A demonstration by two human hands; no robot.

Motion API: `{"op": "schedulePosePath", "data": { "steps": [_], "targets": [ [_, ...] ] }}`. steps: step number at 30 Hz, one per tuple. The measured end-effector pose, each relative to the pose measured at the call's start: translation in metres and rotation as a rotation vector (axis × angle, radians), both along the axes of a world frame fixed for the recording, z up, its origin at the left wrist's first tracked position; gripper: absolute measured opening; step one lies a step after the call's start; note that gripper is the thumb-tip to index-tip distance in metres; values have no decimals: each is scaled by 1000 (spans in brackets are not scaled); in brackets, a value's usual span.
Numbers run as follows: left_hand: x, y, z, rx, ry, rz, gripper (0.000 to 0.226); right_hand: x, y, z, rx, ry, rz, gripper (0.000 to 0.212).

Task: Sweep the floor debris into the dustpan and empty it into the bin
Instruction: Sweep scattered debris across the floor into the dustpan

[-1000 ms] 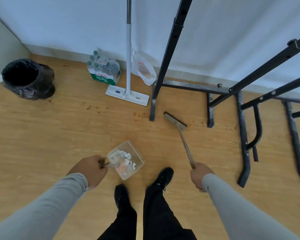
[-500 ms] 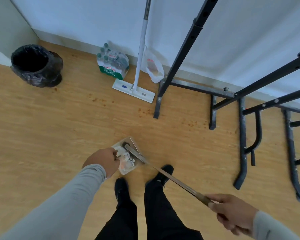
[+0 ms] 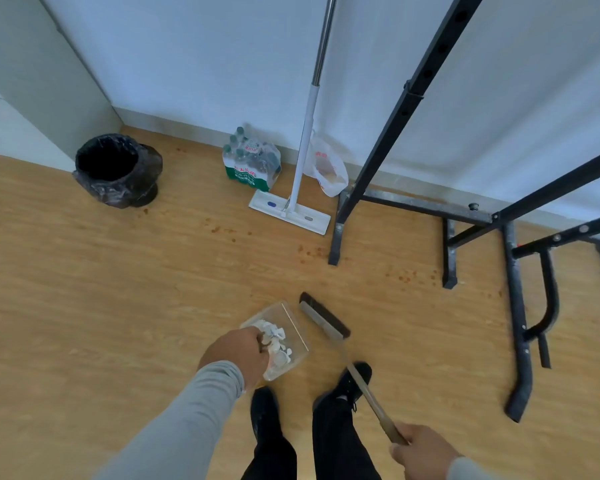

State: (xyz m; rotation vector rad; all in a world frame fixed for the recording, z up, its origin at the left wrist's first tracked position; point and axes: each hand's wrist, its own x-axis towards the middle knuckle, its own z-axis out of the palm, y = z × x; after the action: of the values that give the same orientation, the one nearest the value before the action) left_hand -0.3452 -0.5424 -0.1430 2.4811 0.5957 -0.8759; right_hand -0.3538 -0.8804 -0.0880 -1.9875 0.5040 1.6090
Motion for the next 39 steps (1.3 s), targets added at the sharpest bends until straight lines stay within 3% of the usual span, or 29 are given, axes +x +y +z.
{"op": "schedulePosePath", "data": {
  "steps": [3,9,15,21,26,31,39],
  "targets": [
    [-2,1,0,-2,-9,-9,20,4,-11,32,60,44,-98,18],
    [-20,7,10,-30,30,7,30,-9,-56,92,17,48,-218,39],
    [-44,17,47,-59,15,62,41,-42,-70,119,-35,2,-344,20],
    [-54,21,70,-84,-62,70,37,-84,-101,115,-99,-79,-635,18],
    [-51,2,84,-29,-94,-105,40,-137,-125,103,-156,-133,-774,12],
    [-52,-33,103,-20,-107,-175,39,-199,-174,77,-286,-45,-868,25],
    [-69,-118,126,43,-68,-271,48,-314,-257,36,-323,136,-989,25]
  ]
}}
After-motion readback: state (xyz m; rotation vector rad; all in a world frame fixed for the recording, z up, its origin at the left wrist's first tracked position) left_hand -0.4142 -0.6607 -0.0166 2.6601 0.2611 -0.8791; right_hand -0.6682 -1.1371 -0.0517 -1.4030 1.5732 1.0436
